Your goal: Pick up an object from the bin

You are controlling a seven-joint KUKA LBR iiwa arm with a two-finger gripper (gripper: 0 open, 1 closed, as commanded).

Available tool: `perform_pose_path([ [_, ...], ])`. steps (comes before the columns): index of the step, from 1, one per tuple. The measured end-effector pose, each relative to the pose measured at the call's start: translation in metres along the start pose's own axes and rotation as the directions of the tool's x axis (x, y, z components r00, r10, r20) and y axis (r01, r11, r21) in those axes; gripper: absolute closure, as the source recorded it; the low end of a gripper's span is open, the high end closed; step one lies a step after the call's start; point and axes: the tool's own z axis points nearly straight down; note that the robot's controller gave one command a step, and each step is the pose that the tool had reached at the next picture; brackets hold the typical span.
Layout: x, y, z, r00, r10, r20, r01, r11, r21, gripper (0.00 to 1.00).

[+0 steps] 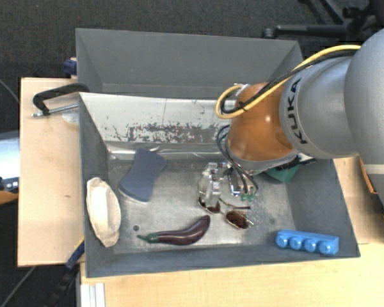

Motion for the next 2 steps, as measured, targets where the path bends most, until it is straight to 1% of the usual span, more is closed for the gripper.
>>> perform_pose_path([
  [1,0.0134,-0.0092,-0.0072,0.999,-0.046,-0.001,0.046,0.999,-0.001,1.0],
  [2,0.0113,-0.0075,-0.0044,0.999,-0.052,0.002,0.052,0.999,-0.001,1.0],
])
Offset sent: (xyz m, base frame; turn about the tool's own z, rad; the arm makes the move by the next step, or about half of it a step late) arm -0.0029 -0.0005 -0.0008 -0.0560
